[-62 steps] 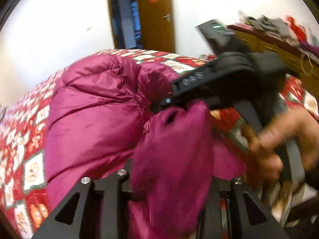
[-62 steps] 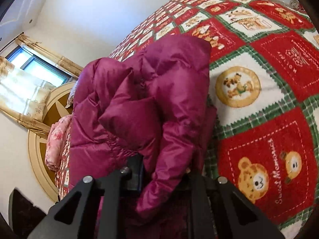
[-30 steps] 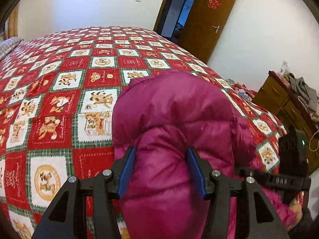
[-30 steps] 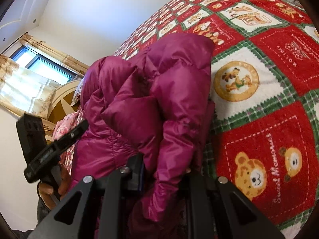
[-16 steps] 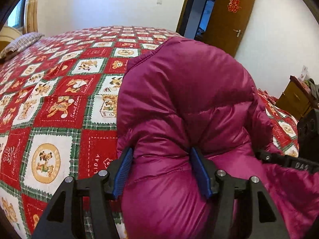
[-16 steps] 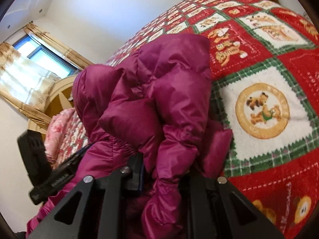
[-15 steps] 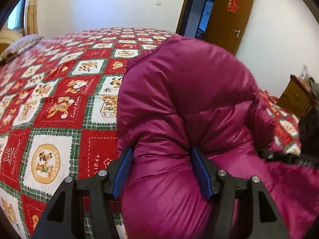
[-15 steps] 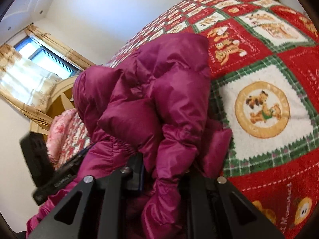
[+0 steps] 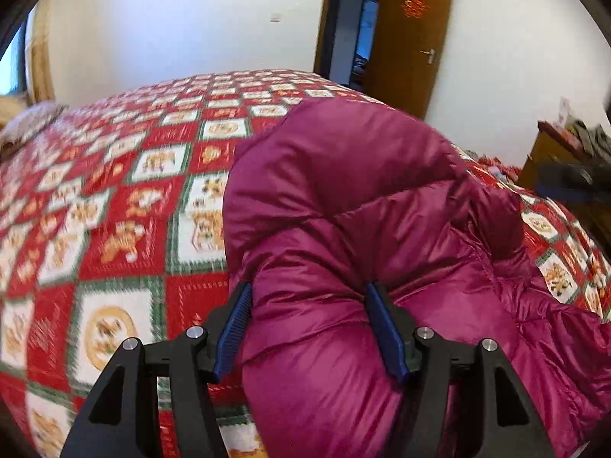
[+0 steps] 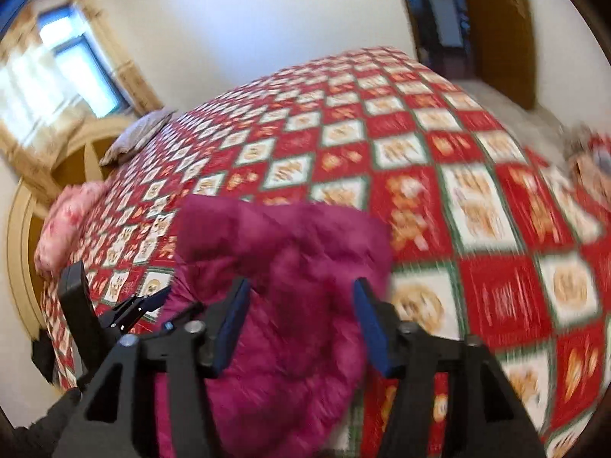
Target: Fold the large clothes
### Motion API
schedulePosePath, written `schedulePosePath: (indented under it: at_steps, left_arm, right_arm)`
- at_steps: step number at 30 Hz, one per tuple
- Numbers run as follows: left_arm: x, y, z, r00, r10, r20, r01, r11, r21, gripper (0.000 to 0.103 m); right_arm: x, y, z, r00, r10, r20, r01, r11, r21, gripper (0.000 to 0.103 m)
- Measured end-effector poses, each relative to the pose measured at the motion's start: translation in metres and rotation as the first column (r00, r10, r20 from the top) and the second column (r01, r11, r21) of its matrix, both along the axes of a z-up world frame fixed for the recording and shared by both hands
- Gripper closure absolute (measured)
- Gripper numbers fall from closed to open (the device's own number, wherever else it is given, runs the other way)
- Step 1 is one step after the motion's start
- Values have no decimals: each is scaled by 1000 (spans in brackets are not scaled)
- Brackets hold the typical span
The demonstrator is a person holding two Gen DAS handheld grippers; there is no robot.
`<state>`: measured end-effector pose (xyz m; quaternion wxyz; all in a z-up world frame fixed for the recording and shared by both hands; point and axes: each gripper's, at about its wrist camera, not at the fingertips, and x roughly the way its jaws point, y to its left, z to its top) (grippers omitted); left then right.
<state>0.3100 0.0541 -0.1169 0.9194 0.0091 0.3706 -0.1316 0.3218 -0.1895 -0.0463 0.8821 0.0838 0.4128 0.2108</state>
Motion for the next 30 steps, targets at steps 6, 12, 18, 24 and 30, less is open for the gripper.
schedulePosePath:
  at_steps: [6,12,18,24,30]
  left_arm:
    - [3,6,21,1000,-31,4,31,999,-16,40]
    - [48,14,47,999,31,37,-31,1000,-3,40]
    - [107,-32,14,998,39,-56,-32,992,126,40]
    - [107,-63,-9,998,51,-25,-40,948,316,39]
    - [121,-57,-23,995,84,-54,-67,963,260,39]
  right_arm:
    - [38,44,-41,997,-45,-66,32,982,-184,84]
    - [35,23,-90,981,-145,-132,132,986,-101,84]
    - [20,29,-100,975,-216,-47,210,972,-104,84]
    - [24,28,-105,977,-214,-18,212,974,-79,84]
    - [38,23,-113,981,-190,-29,188,981,-37,85]
